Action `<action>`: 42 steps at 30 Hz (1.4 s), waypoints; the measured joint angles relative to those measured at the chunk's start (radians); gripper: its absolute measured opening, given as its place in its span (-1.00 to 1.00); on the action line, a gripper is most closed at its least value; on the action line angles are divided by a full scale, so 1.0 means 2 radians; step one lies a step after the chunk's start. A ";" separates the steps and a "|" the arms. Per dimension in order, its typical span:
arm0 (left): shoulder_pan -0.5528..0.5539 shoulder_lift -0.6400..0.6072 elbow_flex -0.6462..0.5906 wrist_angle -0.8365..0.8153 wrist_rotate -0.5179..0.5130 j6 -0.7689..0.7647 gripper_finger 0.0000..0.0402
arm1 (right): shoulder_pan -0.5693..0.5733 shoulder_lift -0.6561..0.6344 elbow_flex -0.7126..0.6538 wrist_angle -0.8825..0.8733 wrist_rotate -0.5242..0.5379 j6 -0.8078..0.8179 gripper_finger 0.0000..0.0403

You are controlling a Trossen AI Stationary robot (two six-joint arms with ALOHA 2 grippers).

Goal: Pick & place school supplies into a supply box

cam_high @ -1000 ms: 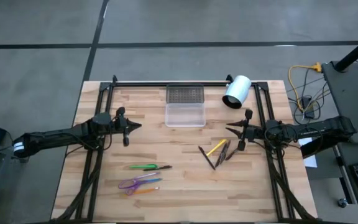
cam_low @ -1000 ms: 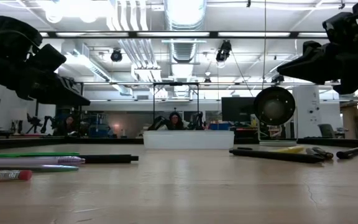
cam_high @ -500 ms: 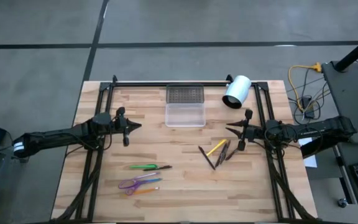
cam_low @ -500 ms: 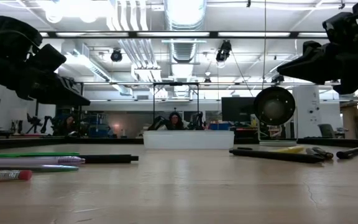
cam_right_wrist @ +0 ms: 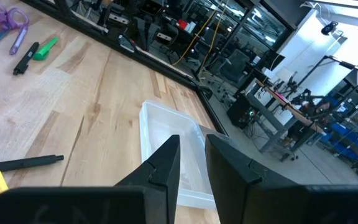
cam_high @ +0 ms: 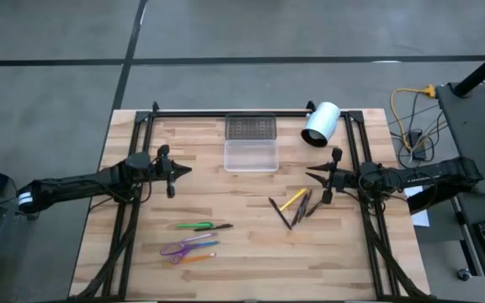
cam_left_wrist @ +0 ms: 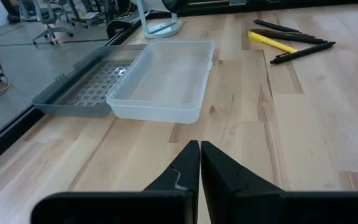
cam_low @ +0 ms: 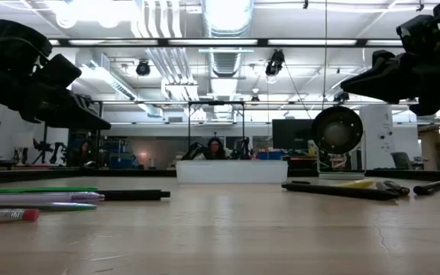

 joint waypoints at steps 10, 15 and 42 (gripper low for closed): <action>0.000 -0.001 0.000 0.008 -0.002 0.024 -1.00 | 0.000 0.000 0.000 0.000 0.000 0.001 -0.66; 0.000 -0.001 0.003 0.019 -0.002 0.044 -1.00 | 0.000 0.000 0.000 0.000 0.000 0.000 -0.66; -0.010 0.009 0.043 0.217 0.176 -0.326 -1.00 | 0.000 0.000 0.000 0.000 0.000 0.000 -0.66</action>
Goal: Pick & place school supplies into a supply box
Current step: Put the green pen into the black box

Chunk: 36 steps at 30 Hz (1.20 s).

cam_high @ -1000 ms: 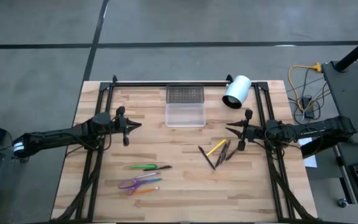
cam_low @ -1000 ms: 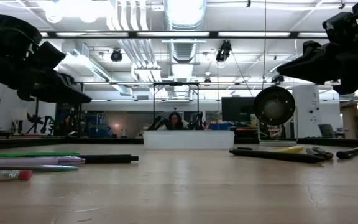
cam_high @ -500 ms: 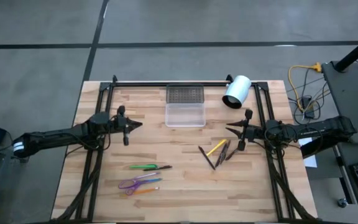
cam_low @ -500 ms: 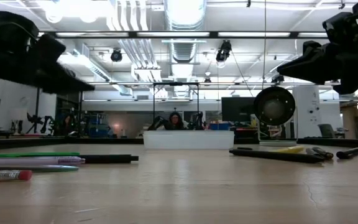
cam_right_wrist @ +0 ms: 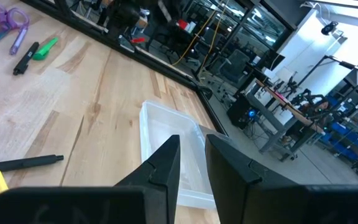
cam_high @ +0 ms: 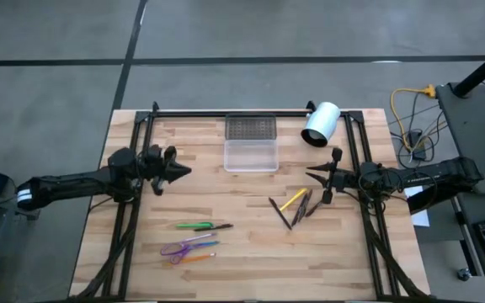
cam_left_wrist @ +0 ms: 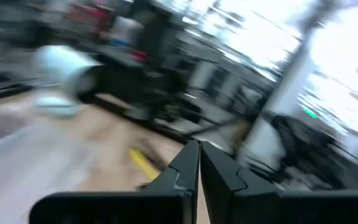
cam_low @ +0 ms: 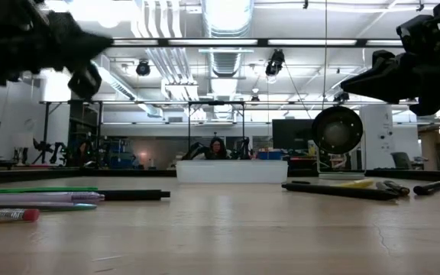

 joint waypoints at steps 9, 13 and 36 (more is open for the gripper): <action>-0.011 0.089 0.190 -0.318 0.032 0.074 -1.00 | 0.000 0.000 0.000 0.000 0.000 0.000 -0.66; -0.030 0.140 0.223 -0.361 0.027 0.076 -1.00 | 0.000 0.000 0.000 0.000 0.000 0.000 -0.66; -0.217 0.318 0.397 -0.553 -0.257 0.072 -1.00 | 0.000 0.000 0.000 0.000 0.000 0.000 -0.66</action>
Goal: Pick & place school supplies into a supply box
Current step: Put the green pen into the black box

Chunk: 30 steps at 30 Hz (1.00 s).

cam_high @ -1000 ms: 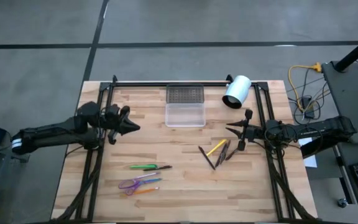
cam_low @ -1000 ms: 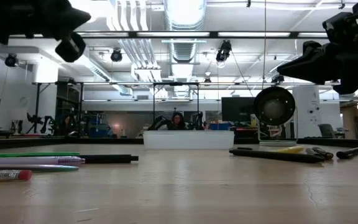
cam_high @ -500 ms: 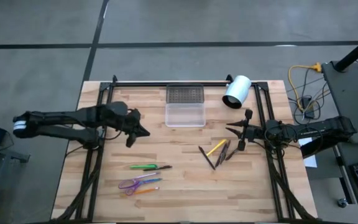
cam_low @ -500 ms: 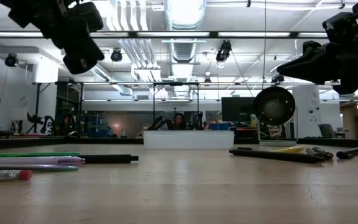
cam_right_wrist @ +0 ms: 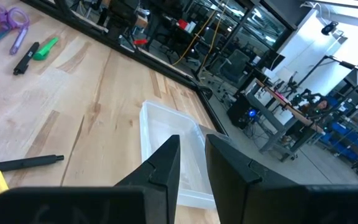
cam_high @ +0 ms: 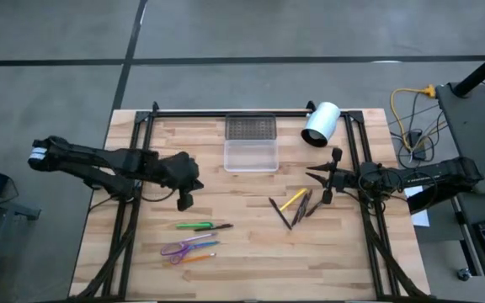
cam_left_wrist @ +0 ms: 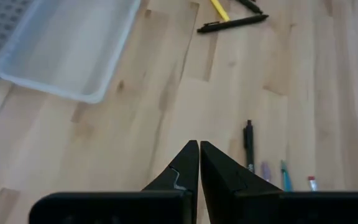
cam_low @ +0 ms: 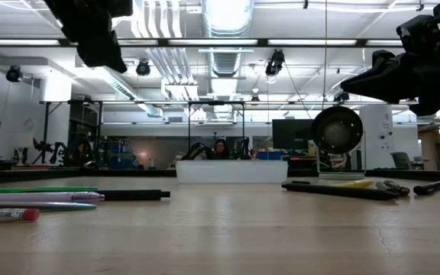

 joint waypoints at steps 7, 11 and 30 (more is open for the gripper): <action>-0.034 0.067 0.051 -0.006 -0.013 0.015 -1.00 | 0.000 0.000 0.000 0.000 0.000 0.000 -0.66; -0.045 0.100 0.079 -0.079 -0.013 0.012 -1.00 | 0.000 0.000 0.000 0.000 0.000 0.000 -0.66; -0.190 0.154 0.076 -0.118 -0.012 -0.136 -1.00 | 0.000 0.000 0.000 0.000 0.000 0.000 -0.66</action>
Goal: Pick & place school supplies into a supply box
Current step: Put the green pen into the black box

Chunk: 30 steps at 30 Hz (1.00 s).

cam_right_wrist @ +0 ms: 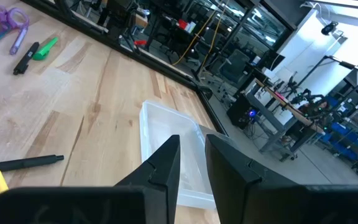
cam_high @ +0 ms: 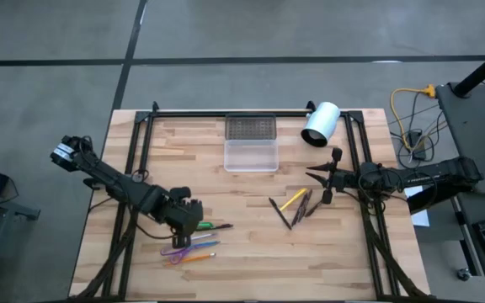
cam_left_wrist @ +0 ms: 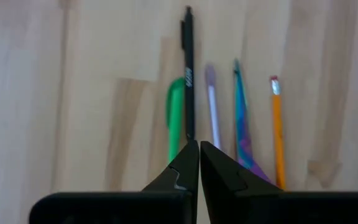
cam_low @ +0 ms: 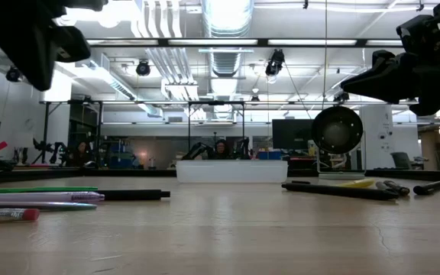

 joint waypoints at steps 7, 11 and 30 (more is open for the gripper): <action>-0.019 -0.001 -0.003 -0.036 0.000 -0.031 -1.00 | 0.000 0.000 0.000 0.000 0.000 0.000 -0.66; -0.015 -0.001 -0.005 -0.046 0.000 -0.029 -1.00 | 0.000 0.000 0.000 0.000 0.000 0.000 -0.66; -0.015 0.001 -0.008 -0.028 0.000 -0.026 -1.00 | 0.000 0.000 0.000 0.000 0.000 0.000 -0.66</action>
